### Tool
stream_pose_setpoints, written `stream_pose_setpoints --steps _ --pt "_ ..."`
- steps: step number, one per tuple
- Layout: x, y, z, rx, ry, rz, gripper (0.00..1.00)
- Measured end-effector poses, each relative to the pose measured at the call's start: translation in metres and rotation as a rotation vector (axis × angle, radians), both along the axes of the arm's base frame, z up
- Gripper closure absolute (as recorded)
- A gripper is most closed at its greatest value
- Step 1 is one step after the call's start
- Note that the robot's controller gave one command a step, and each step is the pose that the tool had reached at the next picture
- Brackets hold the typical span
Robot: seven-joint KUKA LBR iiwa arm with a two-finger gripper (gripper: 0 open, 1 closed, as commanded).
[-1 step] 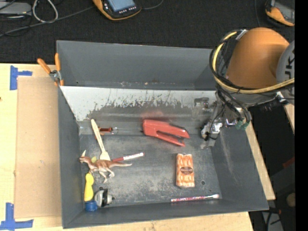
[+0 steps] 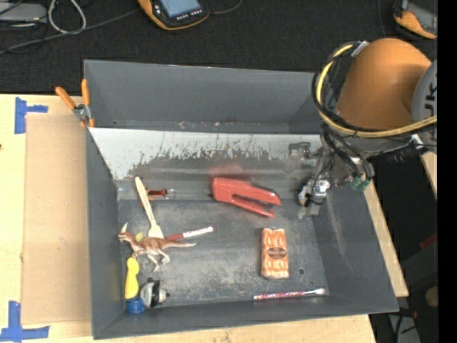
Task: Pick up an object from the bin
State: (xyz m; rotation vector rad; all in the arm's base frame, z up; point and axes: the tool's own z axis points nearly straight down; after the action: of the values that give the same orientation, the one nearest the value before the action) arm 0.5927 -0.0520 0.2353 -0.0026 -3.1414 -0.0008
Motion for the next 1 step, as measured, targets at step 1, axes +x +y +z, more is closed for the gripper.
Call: stream_pose_setpoints --steps 1 --pt "-0.0054 0.0224 -0.0309 -0.001 -0.003 0.110 0.00"
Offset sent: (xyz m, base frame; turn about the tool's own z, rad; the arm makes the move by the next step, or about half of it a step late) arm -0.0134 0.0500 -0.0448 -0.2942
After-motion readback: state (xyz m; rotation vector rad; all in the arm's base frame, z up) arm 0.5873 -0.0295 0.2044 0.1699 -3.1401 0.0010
